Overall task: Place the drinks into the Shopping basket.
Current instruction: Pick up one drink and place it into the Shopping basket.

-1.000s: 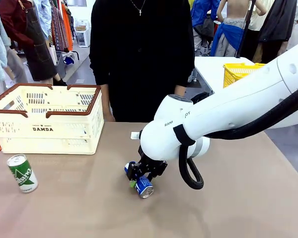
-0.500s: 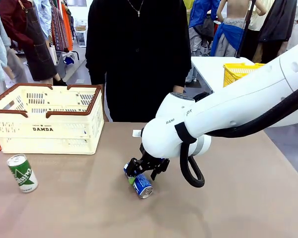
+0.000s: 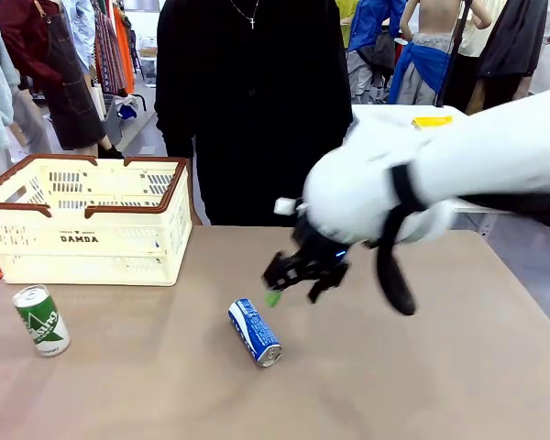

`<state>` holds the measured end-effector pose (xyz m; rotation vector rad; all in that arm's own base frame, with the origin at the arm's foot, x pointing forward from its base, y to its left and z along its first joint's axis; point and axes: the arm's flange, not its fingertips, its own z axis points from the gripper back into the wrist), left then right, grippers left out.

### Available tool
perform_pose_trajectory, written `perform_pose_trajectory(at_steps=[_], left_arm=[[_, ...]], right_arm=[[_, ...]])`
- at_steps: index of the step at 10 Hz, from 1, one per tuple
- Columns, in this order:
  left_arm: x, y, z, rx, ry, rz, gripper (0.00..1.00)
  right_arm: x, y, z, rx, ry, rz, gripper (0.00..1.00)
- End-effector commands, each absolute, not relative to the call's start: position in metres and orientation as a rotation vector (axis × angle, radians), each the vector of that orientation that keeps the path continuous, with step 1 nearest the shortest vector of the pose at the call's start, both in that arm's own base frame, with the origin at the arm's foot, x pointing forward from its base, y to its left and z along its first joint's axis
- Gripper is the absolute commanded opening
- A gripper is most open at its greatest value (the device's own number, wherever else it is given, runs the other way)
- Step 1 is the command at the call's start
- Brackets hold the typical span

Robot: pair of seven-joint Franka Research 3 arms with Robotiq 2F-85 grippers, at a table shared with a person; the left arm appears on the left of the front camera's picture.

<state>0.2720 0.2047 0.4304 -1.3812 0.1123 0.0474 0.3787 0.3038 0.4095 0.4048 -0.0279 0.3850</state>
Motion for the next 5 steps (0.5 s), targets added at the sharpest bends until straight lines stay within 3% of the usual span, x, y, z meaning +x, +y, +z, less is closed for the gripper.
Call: perform_pose_trajectory(at_steps=[1,3,5], left_arm=[[0.271,0.208,0.434,-1.394,0.116,0.042,1.00],[0.271,0.208,0.434,-1.394,0.116,0.042,1.00],[0.271,0.208,0.434,-1.394,0.116,0.042,1.00]], right_arm=[[0.338,0.187,0.466,0.489,0.020,0.358,1.00],[0.321,0.069,0.473,0.709,0.039,0.251,1.00],[0.321,-0.041,0.446,1.033,0.029,0.166,1.00]])
